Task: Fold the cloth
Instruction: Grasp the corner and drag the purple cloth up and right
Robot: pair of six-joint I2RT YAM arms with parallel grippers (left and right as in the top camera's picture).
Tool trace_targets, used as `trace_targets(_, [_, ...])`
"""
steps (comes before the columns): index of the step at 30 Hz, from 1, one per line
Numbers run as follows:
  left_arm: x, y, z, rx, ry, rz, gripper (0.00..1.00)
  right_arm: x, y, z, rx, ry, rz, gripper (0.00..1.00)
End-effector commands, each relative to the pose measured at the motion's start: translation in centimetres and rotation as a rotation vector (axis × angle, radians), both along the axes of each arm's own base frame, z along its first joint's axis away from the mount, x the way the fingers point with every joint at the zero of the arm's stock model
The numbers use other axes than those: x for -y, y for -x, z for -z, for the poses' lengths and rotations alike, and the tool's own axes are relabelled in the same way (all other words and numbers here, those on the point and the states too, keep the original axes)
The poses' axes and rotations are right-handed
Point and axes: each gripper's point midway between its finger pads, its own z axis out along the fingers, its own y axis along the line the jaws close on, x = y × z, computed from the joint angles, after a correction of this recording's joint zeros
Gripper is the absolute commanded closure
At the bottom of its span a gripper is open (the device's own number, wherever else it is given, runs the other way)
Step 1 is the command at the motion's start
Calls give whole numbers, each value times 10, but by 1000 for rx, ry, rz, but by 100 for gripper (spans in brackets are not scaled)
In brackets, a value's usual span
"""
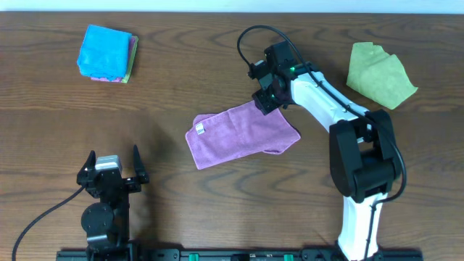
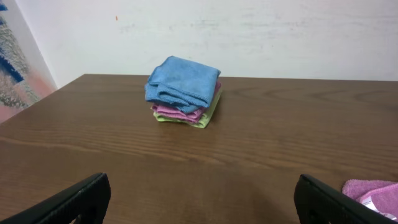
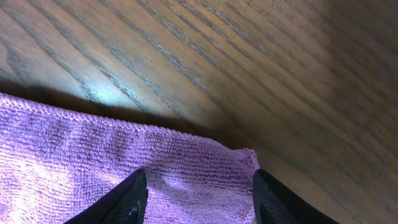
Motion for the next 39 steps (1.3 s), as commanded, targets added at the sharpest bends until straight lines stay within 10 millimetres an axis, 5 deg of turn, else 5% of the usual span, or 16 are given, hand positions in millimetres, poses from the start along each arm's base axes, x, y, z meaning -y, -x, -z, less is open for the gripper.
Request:
trace_targets(1, [-3,0,22,-52,14,-22,5,5,-1,4,-3,9,-14,44])
trace_targets(13, [-3,0,22,-52,14,-22,5,12,3,19,-44,23,-5,41])
trace_targets(20, [-3,0,22,-52,14,-22,5,12,5,19,-54,26,-4,59])
trace_targets(26, [-3,0,22,-52,14,-22,5,12,5,19,-52,26,-4,95])
trace_targets(28, [-3,0,22,-52,14,-22,5,12,3,18,-47,23,15,99])
trace_targets(32, [-3,0,22,-52,14,-22,5,15,-16,3,9,34,89,99])
trace_targets(39, [-3,0,22,-52,14,-22,5,27,-81,-48,263,79,238,99])
